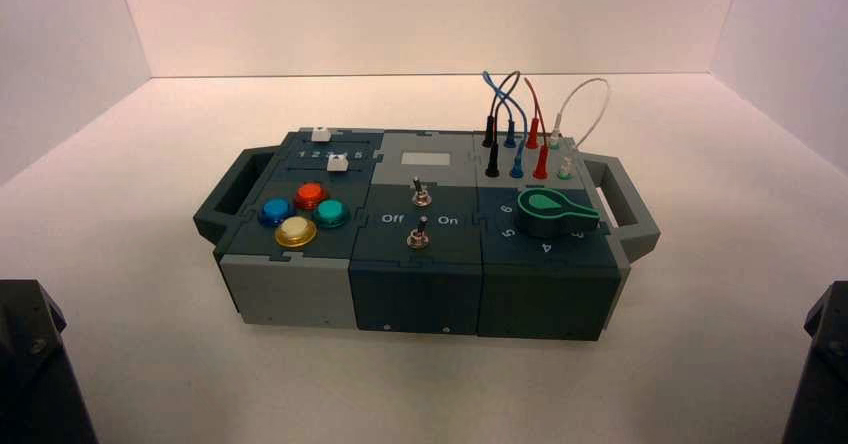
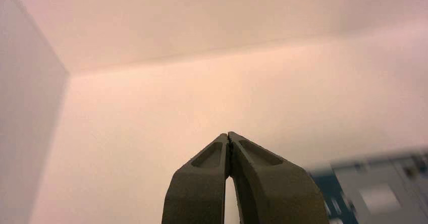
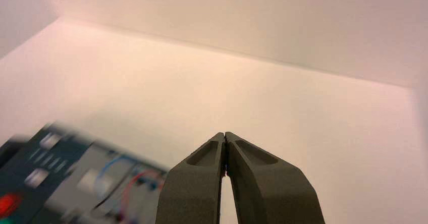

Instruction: Push the green button with the right gripper.

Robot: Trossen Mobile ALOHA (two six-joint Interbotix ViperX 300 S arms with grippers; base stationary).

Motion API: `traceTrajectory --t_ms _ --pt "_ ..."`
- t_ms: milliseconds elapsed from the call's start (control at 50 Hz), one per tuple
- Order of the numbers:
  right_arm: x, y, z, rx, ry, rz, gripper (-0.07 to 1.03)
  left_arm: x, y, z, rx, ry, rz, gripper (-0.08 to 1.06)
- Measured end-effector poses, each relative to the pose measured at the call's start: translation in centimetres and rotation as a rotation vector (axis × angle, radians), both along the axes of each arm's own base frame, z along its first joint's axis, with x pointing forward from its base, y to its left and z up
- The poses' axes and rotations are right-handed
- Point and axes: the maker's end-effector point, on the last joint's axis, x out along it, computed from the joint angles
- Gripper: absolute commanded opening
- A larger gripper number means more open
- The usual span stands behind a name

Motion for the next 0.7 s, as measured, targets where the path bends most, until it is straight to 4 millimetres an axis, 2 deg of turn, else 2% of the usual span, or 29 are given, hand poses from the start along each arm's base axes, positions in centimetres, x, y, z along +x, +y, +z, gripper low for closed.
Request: traceTrajectory --t_ms 260,500,700 --pt "-1.3 5.1 -2.1 -0.051 0.146 0.172 -0.02 -2.7 -3.1 -1.5 0.048 0.152 -0.147 -0.03" --pt "-3.7 10.5 -5.4 -0.148 0.309 0.359 -0.02 -4.6 -4.1 -2.7 0.082 0.250 -0.212 -0.03" --pt "-4.9 15.2 -7.0 -0.177 0.406 0.456 -0.02 -5.6 -4.2 -3.4 0.098 0.311 -0.228 -0.03"
